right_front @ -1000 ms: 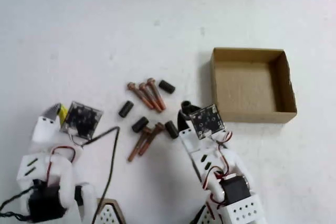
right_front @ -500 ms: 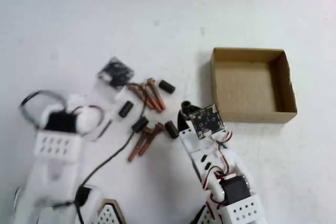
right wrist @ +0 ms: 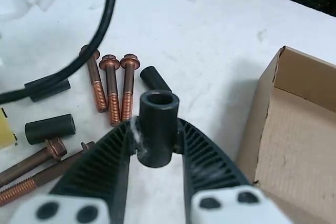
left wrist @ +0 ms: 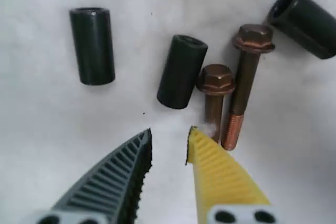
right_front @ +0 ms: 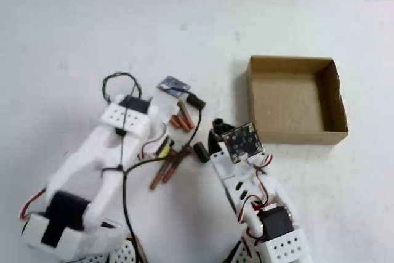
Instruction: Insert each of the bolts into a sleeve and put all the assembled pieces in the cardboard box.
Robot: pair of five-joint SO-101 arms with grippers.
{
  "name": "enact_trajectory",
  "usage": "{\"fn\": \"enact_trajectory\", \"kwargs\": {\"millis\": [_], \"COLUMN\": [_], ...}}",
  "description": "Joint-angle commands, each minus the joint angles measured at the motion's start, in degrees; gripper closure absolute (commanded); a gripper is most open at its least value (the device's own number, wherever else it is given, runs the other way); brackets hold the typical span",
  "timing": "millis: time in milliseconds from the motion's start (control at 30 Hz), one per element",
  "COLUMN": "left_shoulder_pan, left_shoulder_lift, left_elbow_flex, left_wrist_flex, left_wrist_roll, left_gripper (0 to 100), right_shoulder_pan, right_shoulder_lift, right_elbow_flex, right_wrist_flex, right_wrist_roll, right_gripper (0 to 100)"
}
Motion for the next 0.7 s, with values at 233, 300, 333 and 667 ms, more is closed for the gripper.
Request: {"fn": "enact_trajectory", "kwargs": {"millis": [233, 300, 333, 667], "left_shoulder_pan": [1.0, 1.0, 1.1, 10.1], "left_shoulder_lift": [3.6, 3.5, 3.5, 3.6], "left_elbow_flex": [-4.0, -4.0, -4.1, -8.1], "left_wrist_flex": [-1.8, -1.6, -1.5, 1.0], "left_wrist_roll": [0.7, 0.8, 0.8, 0.8], "left_gripper": [85, 85, 85, 85], "right_shoulder_pan": [0.6, 0.6, 0.6, 0.6], "right_shoulder_lift": [-0.7, -0.7, -0.7, -0.7], "right_elbow_flex": [0.5, 0.5, 0.5, 0.5], "right_wrist_flex": [0.0, 0.0, 0.0, 0.0], "right_wrist_roll": [-0.2, -0.2, -0.2, -0.2], "right_gripper": [98.2, 98.2, 98.2, 98.2]}}
